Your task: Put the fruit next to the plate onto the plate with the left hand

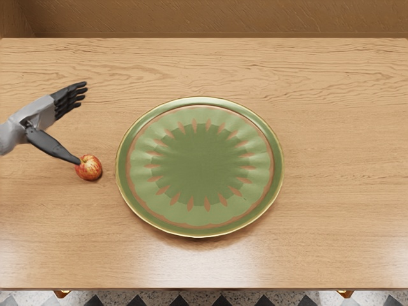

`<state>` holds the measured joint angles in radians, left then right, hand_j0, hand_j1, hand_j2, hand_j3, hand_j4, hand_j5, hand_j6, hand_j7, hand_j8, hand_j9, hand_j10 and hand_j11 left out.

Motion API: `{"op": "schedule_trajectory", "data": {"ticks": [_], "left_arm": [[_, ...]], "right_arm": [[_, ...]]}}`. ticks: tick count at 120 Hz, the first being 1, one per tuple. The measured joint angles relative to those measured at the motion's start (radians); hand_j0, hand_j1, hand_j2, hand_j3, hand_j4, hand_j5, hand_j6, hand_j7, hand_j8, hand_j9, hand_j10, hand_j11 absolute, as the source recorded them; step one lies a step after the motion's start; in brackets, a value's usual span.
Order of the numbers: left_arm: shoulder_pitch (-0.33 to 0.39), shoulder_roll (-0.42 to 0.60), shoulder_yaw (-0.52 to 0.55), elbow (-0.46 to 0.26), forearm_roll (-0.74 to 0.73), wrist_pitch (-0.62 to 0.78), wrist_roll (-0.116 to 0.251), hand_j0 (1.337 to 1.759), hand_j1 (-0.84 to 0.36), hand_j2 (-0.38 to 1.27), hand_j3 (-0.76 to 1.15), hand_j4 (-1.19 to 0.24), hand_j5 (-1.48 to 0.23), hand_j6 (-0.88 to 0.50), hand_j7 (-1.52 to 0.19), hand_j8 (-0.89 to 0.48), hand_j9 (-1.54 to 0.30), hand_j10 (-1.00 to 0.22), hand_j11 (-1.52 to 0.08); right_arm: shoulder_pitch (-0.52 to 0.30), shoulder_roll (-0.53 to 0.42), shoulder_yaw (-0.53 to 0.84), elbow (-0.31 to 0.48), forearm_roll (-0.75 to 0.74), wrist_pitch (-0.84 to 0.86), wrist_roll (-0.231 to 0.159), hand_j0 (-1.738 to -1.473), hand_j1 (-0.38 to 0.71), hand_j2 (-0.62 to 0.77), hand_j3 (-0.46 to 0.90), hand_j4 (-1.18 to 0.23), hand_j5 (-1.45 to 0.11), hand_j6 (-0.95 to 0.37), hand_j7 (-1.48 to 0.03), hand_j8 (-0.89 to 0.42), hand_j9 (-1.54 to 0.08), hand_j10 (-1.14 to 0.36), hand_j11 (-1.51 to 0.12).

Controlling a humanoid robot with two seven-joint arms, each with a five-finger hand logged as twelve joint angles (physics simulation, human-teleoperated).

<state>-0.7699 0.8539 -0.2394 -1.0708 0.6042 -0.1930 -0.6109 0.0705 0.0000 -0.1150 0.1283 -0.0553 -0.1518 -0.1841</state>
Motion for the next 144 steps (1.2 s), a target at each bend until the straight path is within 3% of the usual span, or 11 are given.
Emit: {"op": "schedule_trajectory", "data": {"ticks": [24, 39, 52, 71, 100, 144], "left_arm": [[-0.001, -0.004, 0.009, -0.007, 0.043, 0.025, 0.000, 1.658, 0.33, 0.01, 0.00, -0.02, -0.02, -0.02, -0.02, -0.02, -0.02, -0.02, -0.02], [-0.014, 0.002, 0.016, -0.028, 0.204, 0.030, 0.000, 1.658, 0.34, 0.01, 0.00, -0.02, -0.02, -0.02, -0.02, -0.02, -0.02, -0.02, -0.02], [-0.066, 0.005, 0.018, -0.029, 0.331, 0.043, 0.000, 1.658, 0.33, 0.01, 0.00, -0.02, -0.02, -0.02, -0.02, -0.02, -0.02, -0.02, -0.02], [-0.052, -0.007, 0.045, -0.031, 0.468, 0.188, 0.000, 1.658, 0.30, 0.01, 0.00, -0.05, -0.06, -0.05, -0.05, -0.05, -0.05, -0.05, -0.05], [-0.048, -0.021, 0.110, -0.032, 0.512, 0.239, 0.000, 1.658, 0.09, 0.05, 0.00, -0.22, -0.28, -0.23, -0.28, -0.22, -0.28, -0.22, -0.28], [-0.087, -0.025, 0.178, 0.005, 0.527, 0.246, 0.000, 1.658, -0.01, 0.07, 0.00, -0.31, -0.39, -0.31, -0.39, -0.31, -0.39, -0.31, -0.39]], "right_arm": [[0.000, 0.000, 0.000, 0.000, 0.000, 0.000, 0.000, -1.658, -0.35, 0.00, 0.00, 0.00, 0.00, 0.00, 0.00, 0.00, 0.00, 0.00, 0.00], [0.000, 0.000, 0.000, 0.000, 0.000, 0.000, 0.000, -1.658, -0.35, 0.00, 0.00, 0.00, 0.00, 0.00, 0.00, 0.00, 0.00, 0.00, 0.00], [0.000, 0.000, 0.000, 0.000, 0.000, 0.000, 0.000, -1.658, -0.35, 0.00, 0.00, 0.00, 0.00, 0.00, 0.00, 0.00, 0.00, 0.00, 0.00], [0.000, 0.000, 0.000, 0.000, 0.000, 0.000, 0.000, -1.658, -0.35, 0.00, 0.00, 0.00, 0.00, 0.00, 0.00, 0.00, 0.00, 0.00, 0.00], [0.000, 0.000, 0.000, 0.000, 0.000, 0.000, 0.000, -1.658, -0.35, 0.00, 0.00, 0.00, 0.00, 0.00, 0.00, 0.00, 0.00, 0.00, 0.00], [0.001, 0.000, 0.000, 0.001, 0.000, 0.000, 0.000, -1.658, -0.35, 0.00, 0.00, 0.00, 0.00, 0.00, 0.00, 0.00, 0.00, 0.00, 0.00]]}}
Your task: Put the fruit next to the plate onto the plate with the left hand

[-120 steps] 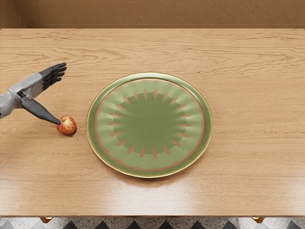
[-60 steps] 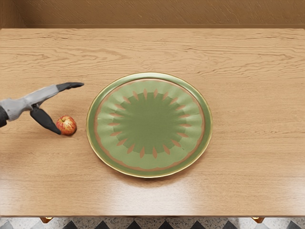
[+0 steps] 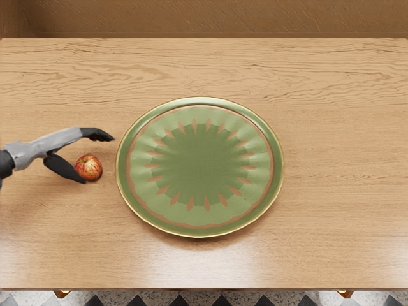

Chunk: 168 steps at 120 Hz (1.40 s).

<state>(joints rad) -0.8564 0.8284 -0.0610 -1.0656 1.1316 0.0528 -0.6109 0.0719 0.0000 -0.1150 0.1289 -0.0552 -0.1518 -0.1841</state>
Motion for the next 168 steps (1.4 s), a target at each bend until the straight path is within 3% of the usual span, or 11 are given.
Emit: {"op": "schedule_trajectory", "data": {"ticks": [88, 118, 124, 126, 130, 139, 145, 151, 168], "left_arm": [[-0.036, -0.042, 0.057, 0.067, 0.112, 0.021, 0.000, 1.657, -0.23, 0.10, 0.00, -0.50, -0.65, -0.50, -0.65, -0.50, -0.65, -0.50, -0.65], [-0.038, -0.046, 0.062, 0.082, 0.114, 0.020, -0.001, 1.654, -0.24, 0.10, 0.00, -0.59, -0.74, -0.48, -0.77, -0.45, -0.79, -0.56, -0.79], [-0.038, -0.053, 0.063, 0.090, 0.114, 0.021, -0.001, 1.653, -0.27, 0.16, 0.00, -0.62, -0.75, -0.46, -0.79, -0.44, -0.82, -0.58, -0.82], [-0.038, -0.059, 0.064, 0.094, 0.115, 0.021, -0.001, 1.659, -0.26, 0.14, 0.02, -0.62, -0.77, -0.45, -0.80, -0.43, -0.83, -0.58, -0.83], [-0.038, -0.067, 0.064, 0.102, 0.114, 0.022, -0.001, 1.658, -0.30, 0.11, 0.31, -0.61, -0.78, -0.42, -0.82, -0.41, -0.85, -0.59, -0.85], [-0.041, -0.070, 0.067, 0.115, 0.116, 0.020, -0.001, 1.615, -0.35, 0.22, 0.29, -0.55, -0.83, -0.36, -0.85, -0.40, -0.88, -0.61, -0.89], [-0.044, -0.072, 0.069, 0.122, 0.117, 0.019, -0.001, 1.621, -0.38, 0.25, 0.26, -0.52, -0.86, -0.33, -0.88, -0.38, -0.90, -0.62, -0.91], [-0.044, -0.086, 0.069, 0.134, 0.117, 0.020, 0.000, 1.626, -0.39, 0.19, 0.51, -0.49, -0.88, -0.31, -0.90, -0.36, -0.92, -0.63, -0.93], [-0.105, -0.086, 0.070, 0.151, 0.111, 0.017, 0.000, 1.633, -0.40, 0.32, 0.25, -0.48, -0.94, -0.30, -0.93, -0.36, -0.94, -0.66, -0.95]], "right_arm": [[0.001, 0.000, 0.000, 0.000, 0.000, 0.000, 0.000, -1.658, -0.35, 0.00, 0.00, 0.00, 0.00, 0.00, 0.00, 0.00, 0.00, 0.00, 0.00], [0.002, 0.000, 0.000, 0.000, 0.000, 0.000, 0.000, -1.658, -0.35, 0.00, 0.00, 0.00, 0.00, 0.00, 0.00, 0.00, 0.00, 0.00, 0.00], [0.002, 0.000, 0.000, 0.000, 0.000, 0.000, 0.000, -1.658, -0.35, 0.00, 0.00, 0.00, 0.00, 0.00, 0.00, 0.00, 0.00, 0.00, 0.00], [0.002, 0.000, 0.000, 0.000, 0.000, 0.000, 0.000, -1.658, -0.35, 0.00, 0.00, 0.00, 0.00, 0.00, 0.00, 0.00, 0.00, 0.00, 0.00], [0.002, 0.000, 0.000, 0.000, 0.000, 0.000, 0.000, -1.658, -0.35, 0.00, 0.00, 0.00, 0.00, 0.00, 0.00, 0.00, 0.00, 0.00, 0.00], [0.002, 0.000, 0.000, 0.000, 0.000, 0.000, 0.000, -1.658, -0.35, 0.00, 0.00, 0.00, 0.00, 0.00, 0.00, 0.00, 0.00, 0.00, 0.00], [0.002, 0.000, 0.000, 0.000, 0.000, 0.000, 0.000, -1.658, -0.35, 0.00, 0.00, 0.00, 0.00, 0.00, 0.00, 0.00, 0.00, 0.00, 0.00], [0.003, 0.000, 0.000, 0.000, 0.000, 0.000, 0.000, -1.658, -0.35, 0.00, 0.00, 0.00, 0.00, 0.00, 0.00, 0.00, 0.00, 0.00, 0.00], [0.004, 0.000, 0.000, 0.000, 0.000, 0.000, 0.000, -1.658, -0.35, 0.00, 0.00, 0.00, 0.00, 0.00, 0.00, 0.00, 0.00, 0.00, 0.00]]}}
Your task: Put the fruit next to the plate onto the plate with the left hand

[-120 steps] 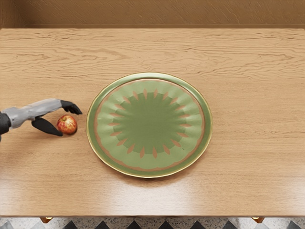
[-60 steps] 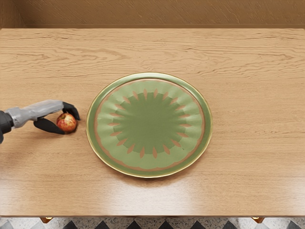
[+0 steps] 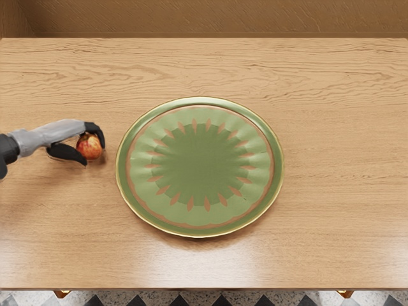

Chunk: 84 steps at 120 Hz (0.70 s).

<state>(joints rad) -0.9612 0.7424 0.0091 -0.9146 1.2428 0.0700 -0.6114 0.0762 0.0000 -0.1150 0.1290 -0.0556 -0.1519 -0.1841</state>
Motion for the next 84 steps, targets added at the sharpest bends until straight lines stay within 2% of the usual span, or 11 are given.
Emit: {"op": "schedule_trajectory", "data": {"ticks": [5, 13, 23, 27, 71, 84], "left_arm": [[-0.018, 0.001, 0.000, 0.001, -0.009, -0.002, 0.000, 1.636, -0.43, 0.41, 0.20, -0.47, -0.95, -0.29, -0.93, -0.35, -0.95, -0.67, -0.96], [-0.032, 0.005, -0.001, 0.002, -0.022, -0.003, 0.000, 1.639, -0.41, 0.39, 0.15, -0.46, -0.96, -0.29, -0.94, -0.35, -0.96, -0.67, -0.97], [-0.088, 0.005, -0.001, 0.002, -0.059, -0.005, 0.000, 1.643, -0.37, 0.30, 0.10, -0.49, -0.97, -0.32, -0.95, -0.38, -0.96, -0.68, -0.97], [-0.102, 0.005, -0.002, -0.006, -0.074, -0.006, 0.001, 1.644, -0.36, 0.32, 0.08, -0.50, -0.97, -0.33, -0.95, -0.39, -0.96, -0.68, -0.97], [-0.232, 0.003, -0.005, -0.228, -0.164, -0.011, 0.000, 1.651, -0.32, 0.30, 0.01, -0.54, -0.97, -0.35, -0.97, -0.42, -0.97, -0.69, -0.97], [-0.263, -0.063, -0.005, -0.266, -0.167, -0.011, 0.000, 1.651, -0.31, 0.30, 0.01, -0.55, -0.97, -0.36, -0.97, -0.43, -0.97, -0.69, -0.97]], "right_arm": [[0.001, 0.000, 0.000, 0.000, 0.000, 0.000, 0.000, -1.658, -0.35, 0.00, 0.00, 0.00, 0.00, 0.00, 0.00, 0.00, 0.00, 0.00, 0.00], [0.001, 0.000, 0.000, 0.001, 0.000, 0.000, 0.000, -1.658, -0.35, 0.00, 0.00, 0.00, 0.00, 0.00, 0.00, 0.00, 0.00, 0.00, 0.00], [0.002, 0.000, 0.000, 0.000, 0.000, 0.000, 0.000, -1.658, -0.35, 0.00, 0.00, 0.00, 0.00, 0.00, 0.00, 0.00, 0.00, 0.00, 0.00], [0.002, 0.000, 0.000, 0.000, 0.000, 0.000, 0.000, -1.658, -0.35, 0.00, 0.00, 0.00, 0.00, 0.00, 0.00, 0.00, 0.00, 0.00, 0.00], [0.001, 0.000, 0.000, 0.001, 0.000, 0.000, 0.000, -1.658, -0.35, 0.00, 0.00, 0.00, 0.00, 0.00, 0.00, 0.00, 0.00, 0.00, 0.00], [0.001, 0.000, 0.000, 0.001, 0.000, 0.000, 0.000, -1.658, -0.35, 0.00, 0.00, 0.00, 0.00, 0.00, 0.00, 0.00, 0.00, 0.00, 0.00]]}}
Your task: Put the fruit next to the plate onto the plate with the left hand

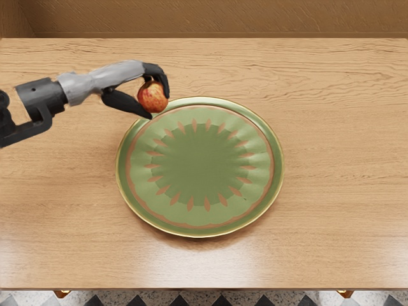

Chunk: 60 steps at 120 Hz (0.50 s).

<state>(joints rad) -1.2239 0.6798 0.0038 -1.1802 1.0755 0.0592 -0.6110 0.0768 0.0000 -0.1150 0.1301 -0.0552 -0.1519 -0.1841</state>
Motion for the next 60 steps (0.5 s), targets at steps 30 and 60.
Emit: {"op": "schedule_trajectory", "data": {"ticks": [30, 60], "left_arm": [[0.024, -0.124, 0.011, -0.015, 0.005, 0.002, 0.000, 1.652, -0.24, 0.20, 0.00, -0.58, -0.98, -0.38, -0.98, -0.46, -0.95, -0.70, -0.96], [0.055, -0.201, 0.049, 0.014, -0.004, 0.005, 0.000, 1.655, -0.21, 0.21, 0.00, -0.47, -0.77, -0.33, -0.77, -0.38, -0.74, -0.55, -0.75]], "right_arm": [[-0.001, 0.000, 0.000, 0.000, 0.000, 0.000, 0.000, -1.658, -0.35, 0.00, 0.00, 0.00, 0.00, 0.00, 0.00, 0.00, 0.00, 0.00, 0.00], [-0.003, 0.000, 0.000, 0.000, 0.000, 0.000, 0.000, -1.658, -0.35, 0.00, 0.00, 0.00, 0.00, 0.00, 0.00, 0.00, 0.00, 0.00, 0.00]]}}
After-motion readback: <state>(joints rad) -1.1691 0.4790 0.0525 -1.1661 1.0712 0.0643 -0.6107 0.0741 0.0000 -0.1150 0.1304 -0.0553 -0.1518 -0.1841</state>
